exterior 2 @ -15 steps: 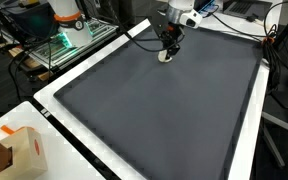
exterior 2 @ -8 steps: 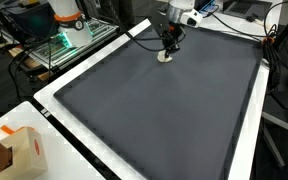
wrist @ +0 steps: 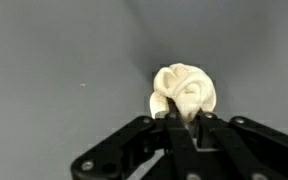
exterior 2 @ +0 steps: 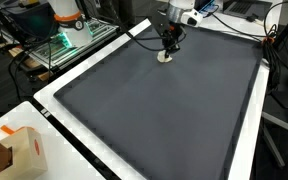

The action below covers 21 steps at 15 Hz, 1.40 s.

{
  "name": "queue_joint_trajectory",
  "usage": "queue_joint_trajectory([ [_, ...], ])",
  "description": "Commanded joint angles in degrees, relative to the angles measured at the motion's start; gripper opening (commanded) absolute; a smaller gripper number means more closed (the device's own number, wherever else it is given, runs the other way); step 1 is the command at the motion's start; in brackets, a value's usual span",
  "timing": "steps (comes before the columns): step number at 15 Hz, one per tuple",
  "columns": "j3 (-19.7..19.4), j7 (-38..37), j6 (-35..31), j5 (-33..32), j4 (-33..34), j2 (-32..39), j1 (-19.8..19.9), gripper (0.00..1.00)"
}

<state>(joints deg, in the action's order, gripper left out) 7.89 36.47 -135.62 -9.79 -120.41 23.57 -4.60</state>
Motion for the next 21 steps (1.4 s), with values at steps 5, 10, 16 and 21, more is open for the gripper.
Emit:
queue_joint_trajectory([
  [5,0.20,-1.27,0.36,-1.79,-0.46,-0.02,0.26,0.03],
  [10,0.36,-1.59,0.30,-1.46,-0.66,-0.64,0.36,0.61],
  [16,0.44,-1.70,0.35,-1.25,-0.66,-0.92,0.45,1.00],
  [21,0.30,-5.77,1.42,-0.67,-0.84,-2.74,0.02,1.00],
])
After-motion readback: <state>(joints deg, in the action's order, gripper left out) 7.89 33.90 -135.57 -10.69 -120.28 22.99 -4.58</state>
